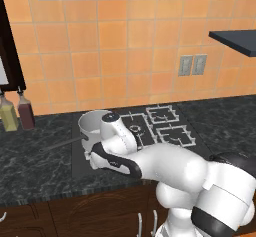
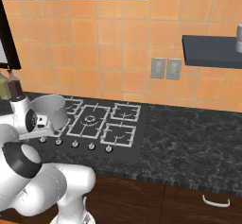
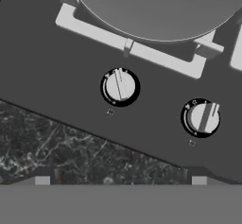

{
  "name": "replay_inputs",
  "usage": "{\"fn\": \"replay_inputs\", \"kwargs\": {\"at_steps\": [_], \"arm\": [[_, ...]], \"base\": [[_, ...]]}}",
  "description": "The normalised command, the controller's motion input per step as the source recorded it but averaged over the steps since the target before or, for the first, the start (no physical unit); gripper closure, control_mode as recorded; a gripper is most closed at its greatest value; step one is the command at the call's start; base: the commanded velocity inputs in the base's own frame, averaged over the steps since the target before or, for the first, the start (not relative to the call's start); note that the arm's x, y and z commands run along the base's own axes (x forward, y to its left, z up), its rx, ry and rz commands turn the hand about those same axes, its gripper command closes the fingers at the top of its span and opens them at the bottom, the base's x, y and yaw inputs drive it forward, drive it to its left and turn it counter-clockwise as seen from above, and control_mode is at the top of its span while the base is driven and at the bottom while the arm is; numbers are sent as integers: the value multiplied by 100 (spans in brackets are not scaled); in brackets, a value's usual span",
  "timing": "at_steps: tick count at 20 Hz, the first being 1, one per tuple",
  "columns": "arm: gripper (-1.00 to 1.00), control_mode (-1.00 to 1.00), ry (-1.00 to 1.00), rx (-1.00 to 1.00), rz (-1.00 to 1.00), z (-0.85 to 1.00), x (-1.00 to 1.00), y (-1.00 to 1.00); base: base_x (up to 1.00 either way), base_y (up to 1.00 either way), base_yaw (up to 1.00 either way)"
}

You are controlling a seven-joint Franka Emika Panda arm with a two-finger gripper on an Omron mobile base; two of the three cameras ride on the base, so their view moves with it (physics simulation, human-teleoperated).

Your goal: Turn off the front left burner of the stove.

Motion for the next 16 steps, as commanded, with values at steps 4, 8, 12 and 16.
{"fn": "replay_inputs", "kwargs": {"at_steps": [4,8,12,16], "arm": [[-100,-100,0,0,1,-17,17,2],[-100,-100,0,0,0,-22,15,6],[-100,-100,0,0,0,-20,19,11],[-100,-100,0,0,0,-14,22,8]], "base": [[0,0,0],[0,0,0],[0,0,0],[0,0,0]]}}
